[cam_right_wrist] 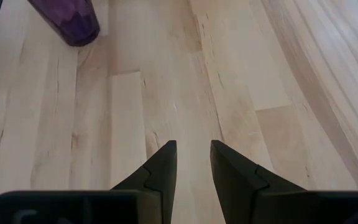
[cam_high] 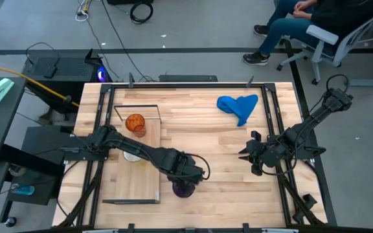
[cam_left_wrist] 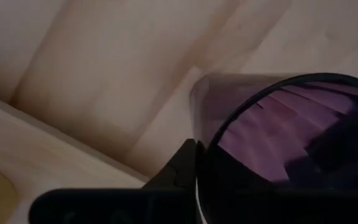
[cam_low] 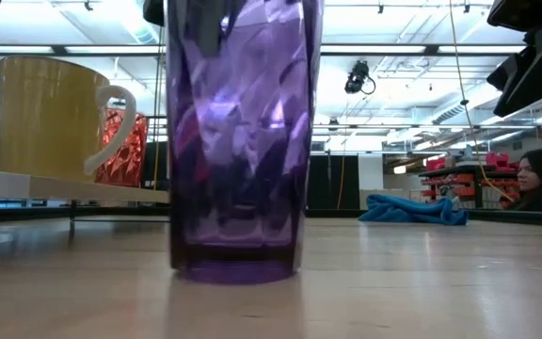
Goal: Stack small to large cups/mugs on shelf
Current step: Put the violet cup on the shelf
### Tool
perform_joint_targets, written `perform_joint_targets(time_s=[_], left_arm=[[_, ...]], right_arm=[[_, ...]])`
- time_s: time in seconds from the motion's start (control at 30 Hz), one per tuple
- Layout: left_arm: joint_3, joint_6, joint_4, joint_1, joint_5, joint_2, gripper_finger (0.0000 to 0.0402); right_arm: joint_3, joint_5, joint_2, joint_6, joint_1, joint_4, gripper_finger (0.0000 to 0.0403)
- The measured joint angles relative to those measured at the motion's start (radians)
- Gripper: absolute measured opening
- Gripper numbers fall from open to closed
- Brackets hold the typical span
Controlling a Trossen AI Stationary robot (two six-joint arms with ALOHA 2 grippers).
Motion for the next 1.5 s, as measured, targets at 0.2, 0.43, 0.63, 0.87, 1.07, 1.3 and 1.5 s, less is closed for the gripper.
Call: perform_joint_targets(time_s=[0.2,0.43,0.63,0.87,1.07,1.3,1.5], left_arm=[[0.005,-0.001,0.006,0.013,0.058,-0.016,0.0012],[0.186,0.0,-0.036,0.023,0.057,-0.023,0.0012],[0.289,-0.011,-0.028,0.04,0.006,-0.073,0.0012],[0.319,-0.074,-0.176,0.062,-0.027,-0.123,0.0012],[0.313,-0.163,-0.25,0.066,-0.016,-0.165,0.0012],[0.3,-0.242,-0.263,0.035,-0.047,-0.196,0.0012],[0.3,-0.277,-0.263,-0.006,-0.087,-0.201,0.0012]], right_arm=[[0.0,0.0,0.0,0.0,0.0,0.0,0.0105],[0.0,0.0,0.0,-0.007,0.0,0.0,0.0105],[0.0,0.0,0.0,-0.008,0.0,0.0,0.0105],[0.0,0.0,0.0,-0.015,0.0,-0.001,0.0105],[0.0,0.0,0.0,-0.024,0.0,-0.002,0.0105],[0.0,0.0,0.001,-0.027,0.0,-0.007,0.0105],[0.0,0.0,0.001,-0.03,0.0,-0.007,0.0105]])
